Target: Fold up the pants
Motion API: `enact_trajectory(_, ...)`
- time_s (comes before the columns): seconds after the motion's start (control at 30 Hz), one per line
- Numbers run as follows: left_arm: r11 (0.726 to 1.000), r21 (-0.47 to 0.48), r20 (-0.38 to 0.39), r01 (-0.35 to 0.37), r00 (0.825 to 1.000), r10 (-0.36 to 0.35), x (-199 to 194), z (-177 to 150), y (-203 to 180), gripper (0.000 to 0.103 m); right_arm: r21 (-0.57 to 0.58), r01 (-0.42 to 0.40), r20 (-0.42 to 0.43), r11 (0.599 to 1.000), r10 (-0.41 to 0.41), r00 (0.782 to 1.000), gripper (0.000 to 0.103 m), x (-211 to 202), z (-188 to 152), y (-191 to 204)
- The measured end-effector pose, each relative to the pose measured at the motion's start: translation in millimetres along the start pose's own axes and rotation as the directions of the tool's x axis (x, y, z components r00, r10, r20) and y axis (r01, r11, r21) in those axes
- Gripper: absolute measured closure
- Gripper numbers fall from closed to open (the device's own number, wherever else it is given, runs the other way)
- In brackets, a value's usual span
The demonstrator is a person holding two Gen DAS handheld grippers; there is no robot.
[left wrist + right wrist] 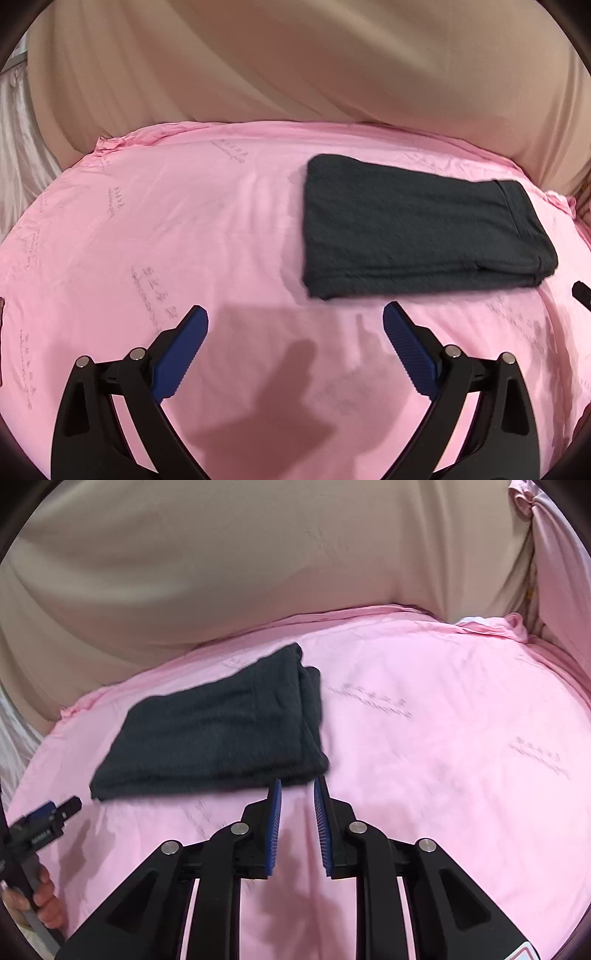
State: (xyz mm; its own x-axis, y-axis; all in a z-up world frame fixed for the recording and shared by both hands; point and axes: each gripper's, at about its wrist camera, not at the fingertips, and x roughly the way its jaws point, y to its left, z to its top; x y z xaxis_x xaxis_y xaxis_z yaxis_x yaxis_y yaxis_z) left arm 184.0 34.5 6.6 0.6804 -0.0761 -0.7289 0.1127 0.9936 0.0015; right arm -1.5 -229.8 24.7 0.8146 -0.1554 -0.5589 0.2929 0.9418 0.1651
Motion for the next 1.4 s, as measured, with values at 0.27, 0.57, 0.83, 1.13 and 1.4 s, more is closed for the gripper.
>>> enact_trajectory(0.27,0.999,0.048,-0.019,0.017,1.000,-0.016,-17.0,-32.3,-35.3,0.009,-0.013,-0.006,-0.042,1.000,0.005,0.999,0.070,-16.7,-50.9,-9.4)
enact_trajectory(0.57,0.998,0.057,-0.033,0.003,0.999,-0.001,-26.5,-59.1,-52.9,0.005,-0.023,0.000,-0.066,1.000,-0.002,0.998,0.053,-25.7,-68.6,0.9)
enact_trajectory(0.83,0.999,-0.004,-0.054,0.033,0.998,-0.033,-21.1,-56.8,-40.9,0.005,-0.024,0.004,-0.098,1.000,-0.007,0.995,0.052,-18.1,-69.8,3.9)
enact_trajectory(1.13,1.000,0.015,-0.037,0.028,0.999,-0.027,-23.9,-57.1,-45.9,0.005,-0.036,0.012,-0.088,0.999,-0.015,0.996,0.052,-19.4,-70.1,7.4)
enact_trajectory(1.4,0.999,0.053,-0.030,0.011,1.000,-0.009,-25.4,-57.2,-51.7,0.005,-0.041,0.012,-0.087,0.999,-0.016,0.996,0.051,-18.4,-69.2,6.7)
